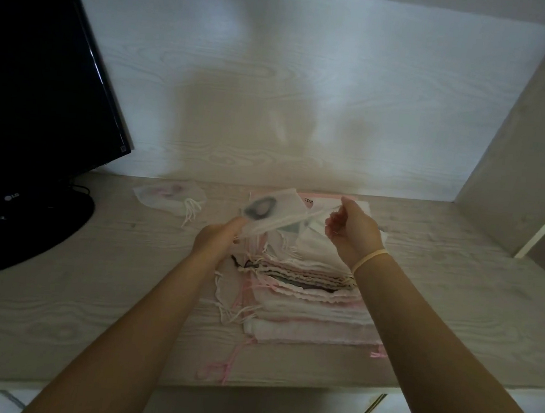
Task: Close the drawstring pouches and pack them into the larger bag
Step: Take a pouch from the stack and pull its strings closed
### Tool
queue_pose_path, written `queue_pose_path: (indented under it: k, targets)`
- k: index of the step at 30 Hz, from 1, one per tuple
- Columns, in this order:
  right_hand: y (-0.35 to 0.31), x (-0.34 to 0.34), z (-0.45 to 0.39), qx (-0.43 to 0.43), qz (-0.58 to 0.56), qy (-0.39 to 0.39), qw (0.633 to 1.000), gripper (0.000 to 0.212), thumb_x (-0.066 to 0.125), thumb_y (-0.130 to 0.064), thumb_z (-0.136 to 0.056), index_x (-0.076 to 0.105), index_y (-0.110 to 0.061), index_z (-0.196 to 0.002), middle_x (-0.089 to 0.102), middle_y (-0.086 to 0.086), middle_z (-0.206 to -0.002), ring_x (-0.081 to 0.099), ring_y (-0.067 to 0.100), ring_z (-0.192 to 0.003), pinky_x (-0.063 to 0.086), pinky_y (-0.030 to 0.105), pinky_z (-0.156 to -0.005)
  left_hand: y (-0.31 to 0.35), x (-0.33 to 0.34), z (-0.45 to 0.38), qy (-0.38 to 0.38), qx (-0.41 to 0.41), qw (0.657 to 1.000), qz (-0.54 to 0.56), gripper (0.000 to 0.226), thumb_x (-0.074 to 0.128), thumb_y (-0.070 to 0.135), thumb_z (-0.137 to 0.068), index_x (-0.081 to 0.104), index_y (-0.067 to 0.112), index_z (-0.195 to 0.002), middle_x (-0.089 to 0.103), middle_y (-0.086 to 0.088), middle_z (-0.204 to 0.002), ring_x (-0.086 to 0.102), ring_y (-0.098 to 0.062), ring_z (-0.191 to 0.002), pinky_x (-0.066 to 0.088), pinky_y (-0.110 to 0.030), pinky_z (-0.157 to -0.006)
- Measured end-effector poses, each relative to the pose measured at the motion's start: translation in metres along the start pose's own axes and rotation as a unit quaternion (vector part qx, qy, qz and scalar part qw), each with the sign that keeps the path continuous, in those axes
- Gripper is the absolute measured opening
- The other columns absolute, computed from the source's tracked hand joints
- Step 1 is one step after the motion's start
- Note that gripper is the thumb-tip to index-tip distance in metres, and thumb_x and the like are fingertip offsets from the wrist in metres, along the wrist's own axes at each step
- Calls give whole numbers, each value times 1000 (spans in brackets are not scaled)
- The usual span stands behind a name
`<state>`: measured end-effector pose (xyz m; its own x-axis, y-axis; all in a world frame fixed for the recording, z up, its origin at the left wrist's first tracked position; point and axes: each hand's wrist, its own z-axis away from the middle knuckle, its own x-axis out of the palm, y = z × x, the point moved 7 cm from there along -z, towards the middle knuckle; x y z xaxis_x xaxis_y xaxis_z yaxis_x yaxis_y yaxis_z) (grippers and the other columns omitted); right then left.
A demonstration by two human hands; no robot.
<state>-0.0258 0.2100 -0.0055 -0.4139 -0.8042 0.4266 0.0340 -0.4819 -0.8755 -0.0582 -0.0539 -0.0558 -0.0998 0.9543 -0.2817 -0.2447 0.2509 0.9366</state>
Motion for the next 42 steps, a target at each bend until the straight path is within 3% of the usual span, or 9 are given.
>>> queue_pose_path:
  k: [7,12,14,18,26,29,35,39,42]
  targets:
    - [3,30,14,25,-181,-109,977,31,58,-13,-95,50,-9,-65,50,7,-54,58,20,-56,55,32,-71,8,0,-1,35,36,991,-126,33,67,39,-79,60,11,-65,58,-4,-66,56,-19,-65,40,-30,-57]
    - [8,42,20,-10,126,-186,974,37,48,-30,-100,31,-20,-69,18,-2,-51,15,13,-45,15,25,-43,12,-7,-1,79,79,982,-153,30,61,10,-75,37,16,-57,34,-2,-56,33,-19,-53,22,-29,-51]
    - [1,40,17,-102,343,-158,920,38,45,-36,-99,33,-18,-69,23,0,-55,19,15,-47,17,26,-46,13,-12,-1,95,84,980,-156,31,57,6,-74,34,17,-58,31,-1,-57,31,-19,-55,19,-29,-50]
    - [-1,42,16,-243,663,-124,697,49,37,-40,-102,30,-14,-61,33,1,-56,31,15,-50,27,28,-51,9,-16,-1,100,82,978,-163,34,55,4,-77,34,16,-54,34,0,-55,32,-18,-52,21,-28,-48]
    - [9,33,14,-230,752,-84,612,46,35,-39,-103,35,-18,-62,42,0,-60,46,23,-64,35,31,-60,3,-12,-3,91,73,970,-215,27,57,11,-80,44,10,-56,45,-3,-57,47,-24,-63,31,-29,-53]
    - [7,33,12,-189,739,-109,637,48,43,-40,-100,31,-16,-61,36,-1,-57,36,16,-54,30,29,-53,10,-8,-3,41,62,975,-208,37,66,28,-82,47,13,-54,46,-2,-57,50,-22,-64,32,-29,-53]
    - [-10,45,22,-51,358,-224,905,32,60,-34,-94,51,-11,-72,39,5,-56,40,19,-48,37,29,-51,64,10,14,-110,2,994,21,41,56,48,-89,45,19,-62,39,1,-54,33,-14,-42,24,-21,-44]
    - [-30,49,17,-104,193,-175,960,33,66,-37,-89,62,-7,-76,64,9,-79,64,26,-86,54,37,-90,94,33,31,-225,40,965,128,32,53,42,-94,65,13,-101,67,-6,-93,63,-20,-82,52,-35,-74]
    - [-27,38,11,-117,240,-171,948,46,67,-43,-86,61,-17,-124,63,0,-120,57,20,-115,44,36,-102,94,35,32,-187,129,974,2,25,53,43,-96,59,31,-116,54,6,-122,52,-14,-106,40,-33,-91]
